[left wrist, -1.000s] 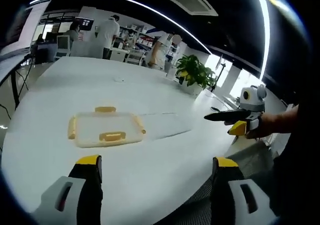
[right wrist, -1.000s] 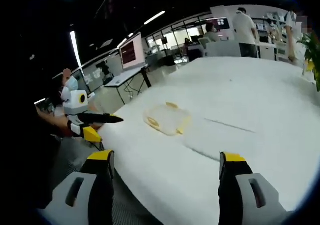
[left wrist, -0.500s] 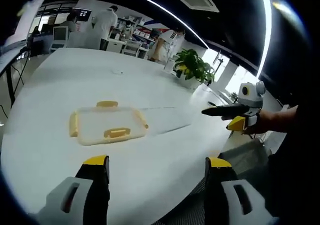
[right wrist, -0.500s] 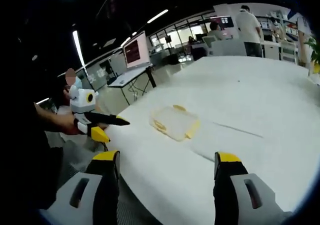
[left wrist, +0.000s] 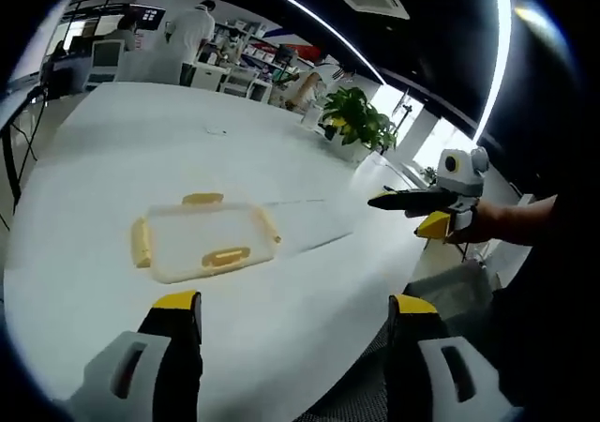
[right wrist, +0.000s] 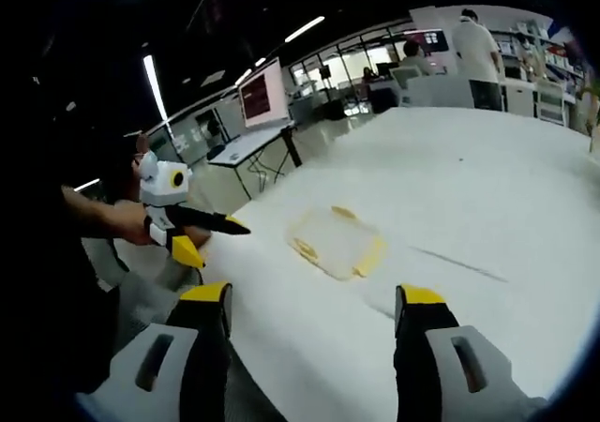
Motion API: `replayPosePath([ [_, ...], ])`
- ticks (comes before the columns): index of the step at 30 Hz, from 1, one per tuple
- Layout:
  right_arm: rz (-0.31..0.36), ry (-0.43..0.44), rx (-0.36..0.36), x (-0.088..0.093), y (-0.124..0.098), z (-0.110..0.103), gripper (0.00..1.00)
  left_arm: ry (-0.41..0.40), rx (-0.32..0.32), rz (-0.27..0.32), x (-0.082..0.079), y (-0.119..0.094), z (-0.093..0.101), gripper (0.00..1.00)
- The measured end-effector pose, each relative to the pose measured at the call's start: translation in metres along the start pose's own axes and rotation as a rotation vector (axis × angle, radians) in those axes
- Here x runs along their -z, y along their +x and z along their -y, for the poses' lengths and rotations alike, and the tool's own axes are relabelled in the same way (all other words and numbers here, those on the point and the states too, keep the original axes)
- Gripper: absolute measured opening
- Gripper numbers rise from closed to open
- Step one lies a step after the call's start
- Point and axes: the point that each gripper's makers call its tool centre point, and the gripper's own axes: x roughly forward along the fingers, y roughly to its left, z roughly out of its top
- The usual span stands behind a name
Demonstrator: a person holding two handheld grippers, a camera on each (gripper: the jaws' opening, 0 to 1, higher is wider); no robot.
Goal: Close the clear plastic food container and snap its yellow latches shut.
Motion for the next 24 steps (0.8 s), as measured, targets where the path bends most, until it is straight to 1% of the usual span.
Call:
replayPosePath([
  [1,0.004,-0.006,-0.002,-0.002,0.001,0.000,0.73,0.008,0.005,-0.005,-0.001,0.000,-0.001,0.77],
  [5,-0.012,-0.048,-0.018,-0.004,0.005,0.000,0.71,0.034,0.011,-0.035,-0.002,0.000,-0.006,0.73],
  [9,-0.051,-0.102,-0.037,-0.004,0.009,-0.001,0.67,0.059,0.007,-0.053,-0.005,-0.001,-0.012,0.73],
  [12,-0.065,-0.125,-0.046,-0.006,0.013,-0.002,0.65,0.091,0.010,-0.076,-0.007,0.000,-0.014,0.72],
  [14,-0.066,-0.135,-0.047,-0.008,0.016,-0.001,0.65,0.133,0.021,-0.115,-0.004,0.000,-0.017,0.72],
  [15,-0.066,-0.141,-0.053,-0.009,0.018,-0.001,0.64,0.162,0.038,-0.139,-0.001,0.000,-0.017,0.72],
  [17,-0.074,-0.152,-0.053,-0.009,0.022,0.001,0.64,0.196,0.041,-0.162,0.000,0.000,-0.019,0.71],
  [21,-0.095,-0.169,-0.054,-0.008,0.026,0.005,0.63,0.208,0.033,-0.165,-0.003,0.001,-0.025,0.70],
  [24,-0.117,-0.182,-0.053,-0.006,0.030,0.010,0.63,0.203,0.030,-0.168,-0.006,0.003,-0.031,0.70],
])
